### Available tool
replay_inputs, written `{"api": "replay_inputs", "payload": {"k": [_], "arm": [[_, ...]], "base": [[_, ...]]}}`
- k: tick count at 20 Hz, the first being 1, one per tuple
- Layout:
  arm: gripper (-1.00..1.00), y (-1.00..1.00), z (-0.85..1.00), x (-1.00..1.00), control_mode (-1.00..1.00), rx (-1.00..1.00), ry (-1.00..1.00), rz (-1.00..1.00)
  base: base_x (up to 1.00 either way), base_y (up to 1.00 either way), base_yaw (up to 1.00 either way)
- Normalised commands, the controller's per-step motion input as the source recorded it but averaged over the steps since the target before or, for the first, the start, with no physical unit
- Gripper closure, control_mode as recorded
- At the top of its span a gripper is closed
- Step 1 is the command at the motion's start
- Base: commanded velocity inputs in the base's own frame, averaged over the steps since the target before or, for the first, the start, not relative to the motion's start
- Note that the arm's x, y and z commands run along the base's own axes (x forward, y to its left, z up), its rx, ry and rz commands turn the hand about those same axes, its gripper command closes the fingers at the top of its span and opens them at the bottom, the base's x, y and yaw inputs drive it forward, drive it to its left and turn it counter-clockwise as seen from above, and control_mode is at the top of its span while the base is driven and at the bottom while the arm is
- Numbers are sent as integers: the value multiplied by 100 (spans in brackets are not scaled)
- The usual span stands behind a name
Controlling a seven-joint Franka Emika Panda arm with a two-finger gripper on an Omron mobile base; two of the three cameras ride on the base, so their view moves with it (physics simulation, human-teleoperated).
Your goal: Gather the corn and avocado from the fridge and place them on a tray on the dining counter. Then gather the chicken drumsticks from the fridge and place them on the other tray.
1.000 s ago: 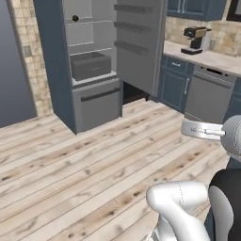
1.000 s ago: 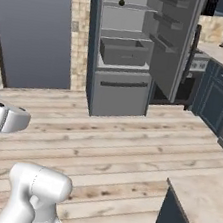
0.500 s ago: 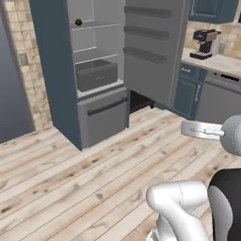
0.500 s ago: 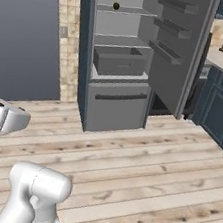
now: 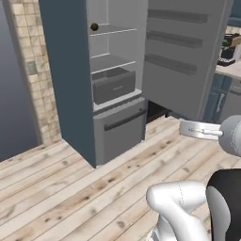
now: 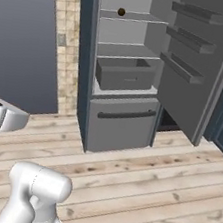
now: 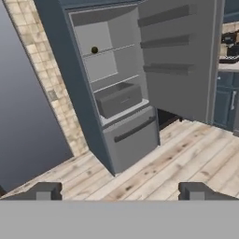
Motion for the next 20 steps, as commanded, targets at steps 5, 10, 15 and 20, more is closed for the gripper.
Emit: {"api": "replay_inputs", "payload": {"k": [5, 10, 15, 20], "arm": [[-100, 0, 0, 0, 100, 0, 0, 0], [-100, 0, 0, 0, 100, 0, 0, 0], [-100, 0, 0, 0, 100, 0, 0, 0], [-100, 0, 0, 0, 100, 0, 0, 0]], "base": [[100, -1, 1], [100, -12, 9], [91, -24, 12], [74, -36, 14]]}}
